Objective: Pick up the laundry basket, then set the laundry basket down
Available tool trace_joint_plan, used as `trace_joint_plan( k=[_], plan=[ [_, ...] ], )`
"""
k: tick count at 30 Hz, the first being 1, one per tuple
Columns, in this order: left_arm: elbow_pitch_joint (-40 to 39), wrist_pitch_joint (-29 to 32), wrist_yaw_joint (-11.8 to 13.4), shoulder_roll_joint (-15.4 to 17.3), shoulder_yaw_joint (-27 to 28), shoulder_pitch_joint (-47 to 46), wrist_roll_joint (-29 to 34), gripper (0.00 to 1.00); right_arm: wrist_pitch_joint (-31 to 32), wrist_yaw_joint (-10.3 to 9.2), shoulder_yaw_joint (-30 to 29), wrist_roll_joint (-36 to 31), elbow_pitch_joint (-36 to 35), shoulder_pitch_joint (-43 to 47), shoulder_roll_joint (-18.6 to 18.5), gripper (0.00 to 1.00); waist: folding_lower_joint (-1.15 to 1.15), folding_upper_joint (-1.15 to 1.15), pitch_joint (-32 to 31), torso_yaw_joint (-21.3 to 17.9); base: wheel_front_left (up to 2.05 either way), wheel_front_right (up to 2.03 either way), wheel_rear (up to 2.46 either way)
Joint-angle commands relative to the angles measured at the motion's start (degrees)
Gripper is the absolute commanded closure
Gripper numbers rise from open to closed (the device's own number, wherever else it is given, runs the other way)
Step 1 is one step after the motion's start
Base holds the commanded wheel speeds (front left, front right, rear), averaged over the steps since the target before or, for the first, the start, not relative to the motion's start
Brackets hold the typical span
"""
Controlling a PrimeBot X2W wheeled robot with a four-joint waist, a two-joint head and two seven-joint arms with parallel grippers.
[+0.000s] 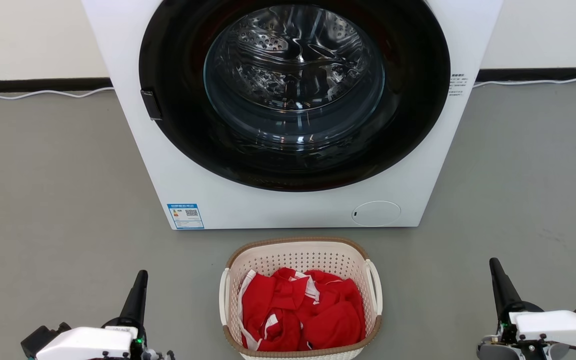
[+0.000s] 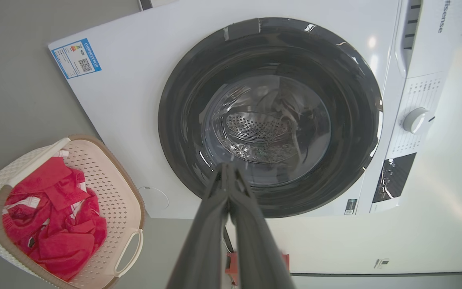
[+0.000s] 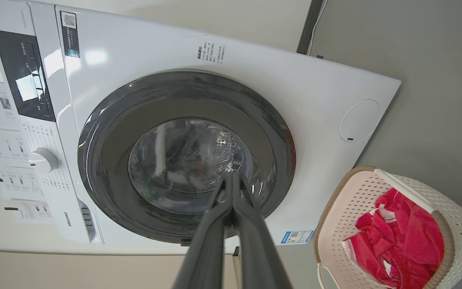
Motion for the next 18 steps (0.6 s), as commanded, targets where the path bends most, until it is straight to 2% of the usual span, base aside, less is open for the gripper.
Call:
trace_joint_plan(
  k=[1,18],
  plan=[
    [-1.9,0.7,-0.7,0.8,1.8,-3.2,-2.1,1.0,0.8,0.36,0.9,2.4,-1.9,-2.6,-0.3,1.0,0.0,0.0,0.0,0.0,0.0,0.0,0.0],
    [-2.6,3.4,-1.9,0.9,2.5,-4.4,-11.4,1.0,3.4,0.42,0.8,13.7,-2.9,-3.4,-0.2,1.0,0.0,0.0,0.0,0.2,0.0,0.0,0.0]
  ],
)
